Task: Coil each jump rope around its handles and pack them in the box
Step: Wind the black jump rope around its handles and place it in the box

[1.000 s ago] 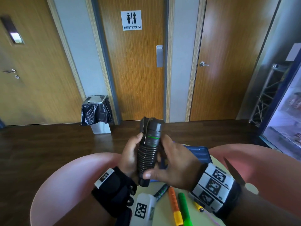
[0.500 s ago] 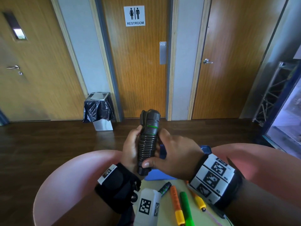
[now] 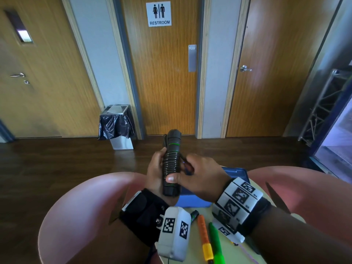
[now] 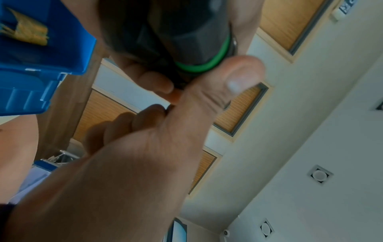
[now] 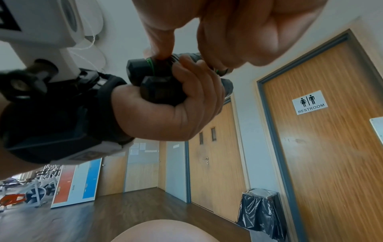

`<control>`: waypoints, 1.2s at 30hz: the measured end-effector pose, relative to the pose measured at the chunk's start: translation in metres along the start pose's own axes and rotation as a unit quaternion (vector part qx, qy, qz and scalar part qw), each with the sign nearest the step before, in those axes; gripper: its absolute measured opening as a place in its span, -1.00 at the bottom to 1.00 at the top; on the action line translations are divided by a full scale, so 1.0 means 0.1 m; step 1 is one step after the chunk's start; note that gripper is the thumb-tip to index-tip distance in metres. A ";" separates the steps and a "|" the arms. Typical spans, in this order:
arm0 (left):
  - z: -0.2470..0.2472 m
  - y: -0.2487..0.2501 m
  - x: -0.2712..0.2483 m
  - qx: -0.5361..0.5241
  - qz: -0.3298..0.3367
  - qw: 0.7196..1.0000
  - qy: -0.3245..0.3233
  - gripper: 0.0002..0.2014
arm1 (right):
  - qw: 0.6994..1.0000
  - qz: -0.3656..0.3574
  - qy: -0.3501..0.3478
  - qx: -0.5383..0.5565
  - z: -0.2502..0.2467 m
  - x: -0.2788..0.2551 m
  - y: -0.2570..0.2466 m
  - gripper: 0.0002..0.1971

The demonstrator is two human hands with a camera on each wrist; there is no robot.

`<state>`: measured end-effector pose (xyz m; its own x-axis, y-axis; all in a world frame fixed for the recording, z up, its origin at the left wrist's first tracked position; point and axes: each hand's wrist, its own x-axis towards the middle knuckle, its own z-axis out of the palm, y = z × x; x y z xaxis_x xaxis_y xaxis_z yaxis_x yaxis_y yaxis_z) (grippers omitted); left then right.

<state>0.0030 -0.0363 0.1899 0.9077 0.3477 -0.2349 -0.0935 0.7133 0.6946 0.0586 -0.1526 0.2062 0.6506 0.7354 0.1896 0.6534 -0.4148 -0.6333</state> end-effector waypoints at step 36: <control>1.57 -1.50 0.91 -0.032 0.027 0.999 0.027 -0.50 | 0.977 -0.042 -0.021 0.210 -1.39 -0.34 2.18 -0.78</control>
<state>0.1639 -0.2073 0.1716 0.8779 0.4171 -0.2353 -0.1688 0.7293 0.6630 0.2326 -0.3425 0.1664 0.5785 0.7830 0.2288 0.4817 -0.1015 -0.8705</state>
